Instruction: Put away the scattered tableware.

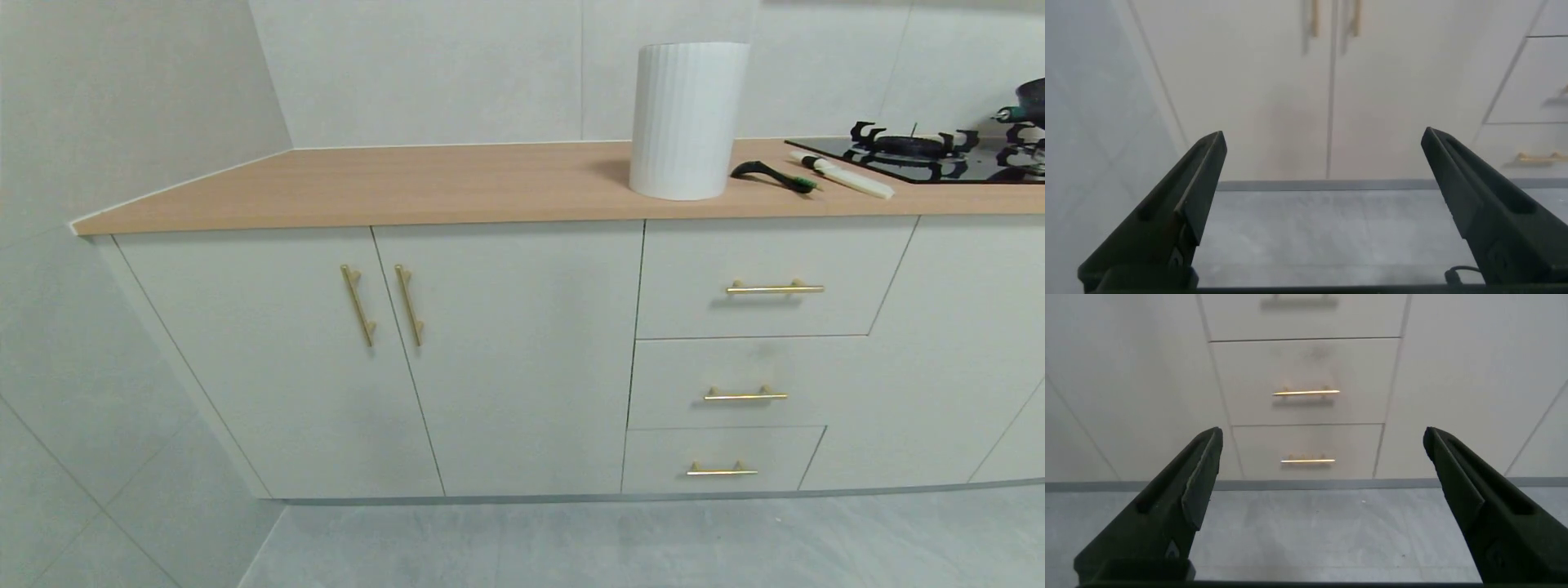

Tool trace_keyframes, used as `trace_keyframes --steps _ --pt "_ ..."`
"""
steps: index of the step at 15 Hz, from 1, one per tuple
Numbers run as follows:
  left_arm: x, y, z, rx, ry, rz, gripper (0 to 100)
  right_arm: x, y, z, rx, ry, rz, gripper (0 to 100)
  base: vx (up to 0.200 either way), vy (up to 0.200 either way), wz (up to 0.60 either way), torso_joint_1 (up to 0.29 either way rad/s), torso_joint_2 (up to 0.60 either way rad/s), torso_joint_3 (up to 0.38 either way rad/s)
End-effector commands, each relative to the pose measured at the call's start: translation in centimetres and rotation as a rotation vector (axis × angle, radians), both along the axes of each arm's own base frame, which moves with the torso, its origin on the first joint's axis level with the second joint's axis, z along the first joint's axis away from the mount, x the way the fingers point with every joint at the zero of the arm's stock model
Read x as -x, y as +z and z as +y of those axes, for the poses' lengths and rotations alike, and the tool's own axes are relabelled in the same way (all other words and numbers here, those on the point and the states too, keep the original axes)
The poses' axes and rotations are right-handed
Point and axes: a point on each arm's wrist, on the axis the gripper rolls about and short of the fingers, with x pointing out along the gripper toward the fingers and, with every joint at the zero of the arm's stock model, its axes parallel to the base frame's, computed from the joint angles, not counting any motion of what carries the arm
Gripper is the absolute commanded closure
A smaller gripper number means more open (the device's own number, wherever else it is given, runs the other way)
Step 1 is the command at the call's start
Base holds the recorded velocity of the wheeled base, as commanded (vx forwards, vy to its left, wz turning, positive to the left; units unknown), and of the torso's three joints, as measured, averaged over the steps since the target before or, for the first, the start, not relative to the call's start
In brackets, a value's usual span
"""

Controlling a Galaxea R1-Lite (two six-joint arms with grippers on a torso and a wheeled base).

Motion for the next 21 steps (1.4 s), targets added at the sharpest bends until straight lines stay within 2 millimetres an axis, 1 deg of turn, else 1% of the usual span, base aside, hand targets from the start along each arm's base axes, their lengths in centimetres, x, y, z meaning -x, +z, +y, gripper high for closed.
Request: trace_keyframes --steps 1,5,14,21 --pt "-0.01 -0.01 0.00 0.000 0.000 0.003 0 -0.01 0.00 0.00 0.000 -0.001 0.001 0 0.000 -0.200 0.00 0.007 0.00 0.007" --pt "-0.01 -0.01 0.00 0.002 0.000 0.003 0 -0.02 0.01 0.00 0.000 -0.001 0.002 0 0.000 -0.200 0.00 0.002 0.00 0.001" --pt "-0.01 -0.01 0.00 0.003 0.000 0.003 0 -0.01 0.00 0.00 0.000 -0.001 0.001 0 0.000 0.000 0.00 0.000 0.00 0.000" --pt "-0.01 -0.01 0.00 0.003 0.000 0.003 0 -0.01 0.00 0.00 0.002 -0.001 0.001 0 0.200 0.000 0.00 0.000 0.00 0.000"
